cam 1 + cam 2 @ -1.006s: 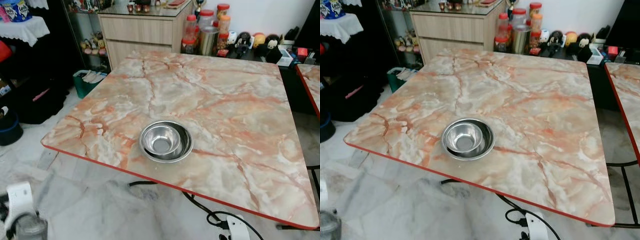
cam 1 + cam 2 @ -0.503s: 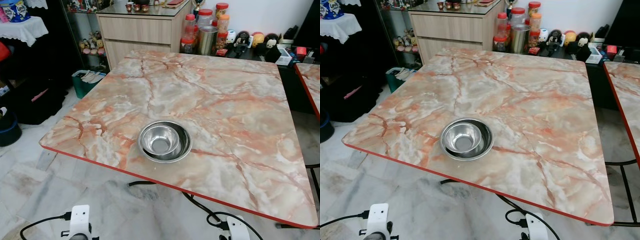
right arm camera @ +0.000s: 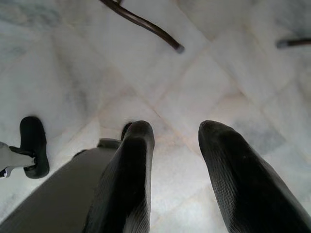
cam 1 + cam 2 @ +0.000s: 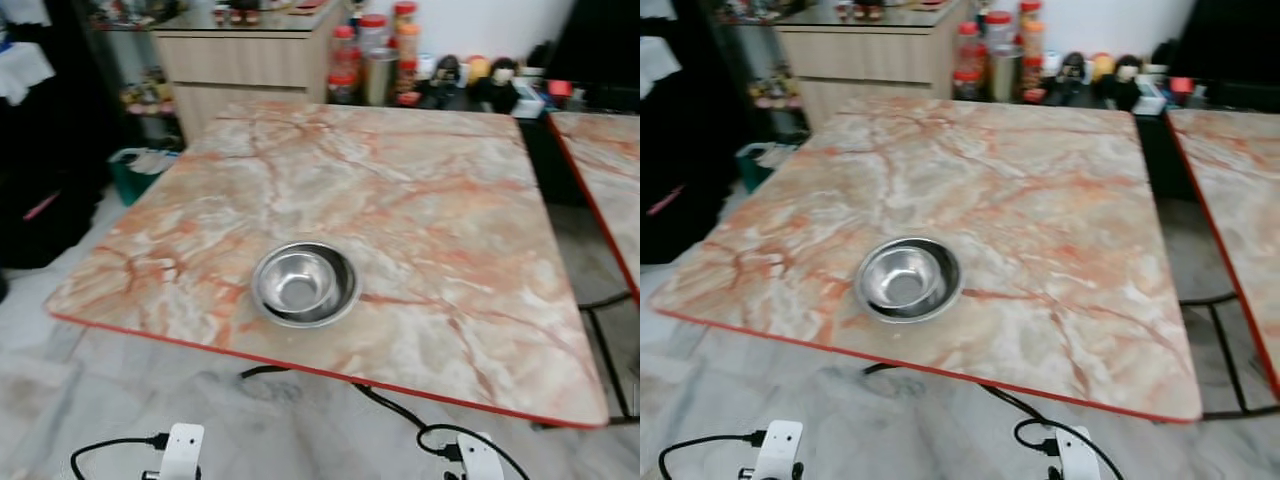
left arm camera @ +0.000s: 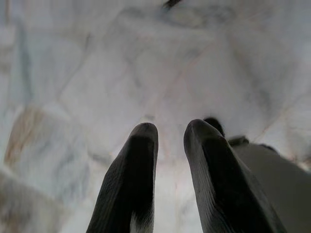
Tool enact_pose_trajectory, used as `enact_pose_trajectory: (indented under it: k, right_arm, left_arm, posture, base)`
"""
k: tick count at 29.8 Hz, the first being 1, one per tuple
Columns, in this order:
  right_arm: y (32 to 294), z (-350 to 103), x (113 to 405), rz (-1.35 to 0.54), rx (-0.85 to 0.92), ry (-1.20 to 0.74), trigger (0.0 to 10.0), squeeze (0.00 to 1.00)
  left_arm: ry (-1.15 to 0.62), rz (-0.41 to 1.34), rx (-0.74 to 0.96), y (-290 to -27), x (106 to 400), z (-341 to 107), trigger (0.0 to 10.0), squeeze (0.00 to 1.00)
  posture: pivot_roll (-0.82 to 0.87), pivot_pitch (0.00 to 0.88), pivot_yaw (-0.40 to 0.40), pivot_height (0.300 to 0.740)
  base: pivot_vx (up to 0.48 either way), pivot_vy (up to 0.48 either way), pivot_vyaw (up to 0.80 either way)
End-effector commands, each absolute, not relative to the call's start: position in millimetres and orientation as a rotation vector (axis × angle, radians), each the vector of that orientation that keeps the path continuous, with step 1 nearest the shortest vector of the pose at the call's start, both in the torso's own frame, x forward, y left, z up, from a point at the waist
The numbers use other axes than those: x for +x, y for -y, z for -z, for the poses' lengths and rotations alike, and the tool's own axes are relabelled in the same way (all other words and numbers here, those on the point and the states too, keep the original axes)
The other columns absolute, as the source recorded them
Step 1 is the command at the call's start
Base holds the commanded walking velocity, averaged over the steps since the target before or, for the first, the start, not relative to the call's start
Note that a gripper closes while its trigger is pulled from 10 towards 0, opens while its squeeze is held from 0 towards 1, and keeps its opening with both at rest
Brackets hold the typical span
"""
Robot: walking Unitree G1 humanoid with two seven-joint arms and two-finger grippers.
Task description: Setting the table
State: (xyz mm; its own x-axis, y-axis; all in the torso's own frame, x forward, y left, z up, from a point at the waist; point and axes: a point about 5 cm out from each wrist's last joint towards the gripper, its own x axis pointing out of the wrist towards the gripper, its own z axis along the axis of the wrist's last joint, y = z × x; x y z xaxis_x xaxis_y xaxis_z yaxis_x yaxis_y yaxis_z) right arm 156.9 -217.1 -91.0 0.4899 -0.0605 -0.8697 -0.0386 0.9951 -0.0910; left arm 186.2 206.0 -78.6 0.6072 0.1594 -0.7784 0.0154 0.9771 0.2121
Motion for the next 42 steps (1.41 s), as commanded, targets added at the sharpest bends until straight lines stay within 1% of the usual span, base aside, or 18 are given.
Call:
enact_pose_trajectory:
  k: [1, 7, 13, 32, 42]
  right_arm:
    - [216.7, 91.0, 157.2, 0.009, -0.108, -1.065, 10.0, 0.0]
    - [217.1, 90.7, 157.9, 0.003, -0.116, -1.067, 10.0, 0.0]
    - [217.4, 90.0, 159.0, -0.001, -0.112, -1.055, 10.0, 0.0]
    - [218.6, 89.2, 160.3, 0.0, -0.112, -1.051, 10.0, 0.0]
    - [218.4, 88.3, 162.3, 0.001, -0.107, -1.042, 10.0, 0.0]
  left_arm:
    - [-0.937, -0.074, 0.221, -207.6, 183.3, 80.1, 10.0, 0.0]
    - [-0.945, -0.079, 0.221, -208.3, 179.8, 81.7, 10.0, 0.0]
    - [-0.962, -0.073, 0.237, -208.4, 175.1, 84.0, 10.0, 0.0]
    - [-0.96, -0.065, 0.238, -204.7, 177.3, 83.7, 10.0, 0.0]
    - [-0.978, -0.073, 0.238, -204.6, 175.2, 85.1, 10.0, 0.0]
  posture:
    - [0.03, 0.0, 0.019, 0.74]
    - [0.04, 0.0, 0.015, 0.74]
    - [0.05, 0.0, 0.009, 0.74]
    - [0.04, 0.0, -0.002, 0.74]
    - [0.02, 0.0, -0.003, 0.74]
  base:
    - [0.0, 0.0, -0.74]
    - [0.0, 0.0, -0.72]
    - [0.0, -0.049, 0.0]
    - [0.0, -0.472, 0.0]
    - [0.0, -0.375, 0.0]
